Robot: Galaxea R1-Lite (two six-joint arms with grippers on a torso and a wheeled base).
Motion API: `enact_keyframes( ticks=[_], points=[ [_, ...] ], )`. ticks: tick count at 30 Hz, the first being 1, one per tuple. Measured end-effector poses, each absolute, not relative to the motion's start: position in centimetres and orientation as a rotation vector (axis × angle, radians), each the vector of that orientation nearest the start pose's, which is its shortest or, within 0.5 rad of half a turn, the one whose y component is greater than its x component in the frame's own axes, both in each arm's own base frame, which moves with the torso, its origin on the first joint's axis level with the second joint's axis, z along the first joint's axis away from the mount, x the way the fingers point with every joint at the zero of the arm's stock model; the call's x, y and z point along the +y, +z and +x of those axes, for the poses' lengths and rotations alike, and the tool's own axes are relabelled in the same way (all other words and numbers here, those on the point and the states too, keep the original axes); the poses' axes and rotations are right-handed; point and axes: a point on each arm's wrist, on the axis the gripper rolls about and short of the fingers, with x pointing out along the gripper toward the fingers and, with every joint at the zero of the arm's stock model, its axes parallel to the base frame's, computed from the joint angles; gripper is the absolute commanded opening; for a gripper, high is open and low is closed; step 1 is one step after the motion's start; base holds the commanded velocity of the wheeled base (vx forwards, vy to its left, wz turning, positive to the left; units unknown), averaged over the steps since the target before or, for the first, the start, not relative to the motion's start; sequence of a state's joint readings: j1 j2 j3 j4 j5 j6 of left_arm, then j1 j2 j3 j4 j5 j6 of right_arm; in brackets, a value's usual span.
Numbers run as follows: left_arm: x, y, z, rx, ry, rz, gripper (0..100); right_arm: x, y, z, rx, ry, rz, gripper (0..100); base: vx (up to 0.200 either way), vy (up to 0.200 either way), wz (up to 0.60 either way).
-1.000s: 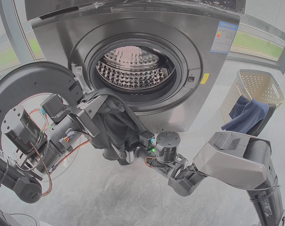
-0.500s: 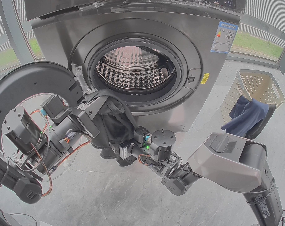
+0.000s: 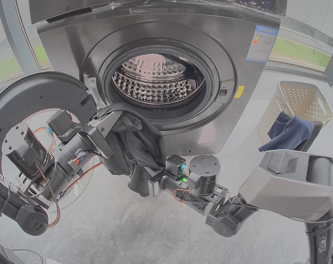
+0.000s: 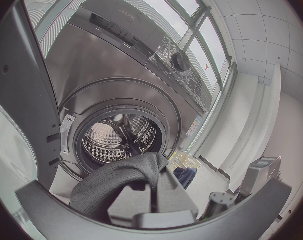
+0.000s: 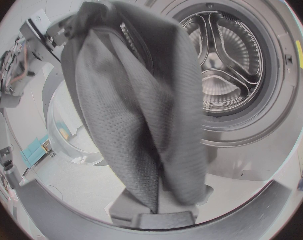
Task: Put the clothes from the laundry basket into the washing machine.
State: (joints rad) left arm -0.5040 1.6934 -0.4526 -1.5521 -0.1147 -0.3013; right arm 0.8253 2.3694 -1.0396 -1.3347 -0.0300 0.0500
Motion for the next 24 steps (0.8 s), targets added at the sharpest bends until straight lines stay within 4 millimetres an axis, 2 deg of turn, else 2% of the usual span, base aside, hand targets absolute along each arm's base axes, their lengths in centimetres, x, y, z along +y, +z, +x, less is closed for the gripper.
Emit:
enact_keyframes(
  ticks=[12,17,24],
  points=[
    [-12.4,18.8,23.2,-0.217,-0.633,-0.346,0,25.2,11.0,24.5,0.038,0.83,0.039,0,0.0,0.0,0.0],
    [-12.3,18.7,23.3,-0.216,-0.63,-0.345,0,22.4,12.8,24.9,0.001,0.776,0.053,0,0.0,0.0,0.0],
    [-12.4,18.8,23.1,-0.216,-0.642,-0.344,0,19.0,14.7,26.8,-0.063,0.652,0.081,0,0.0,0.0,0.0]
  ],
)
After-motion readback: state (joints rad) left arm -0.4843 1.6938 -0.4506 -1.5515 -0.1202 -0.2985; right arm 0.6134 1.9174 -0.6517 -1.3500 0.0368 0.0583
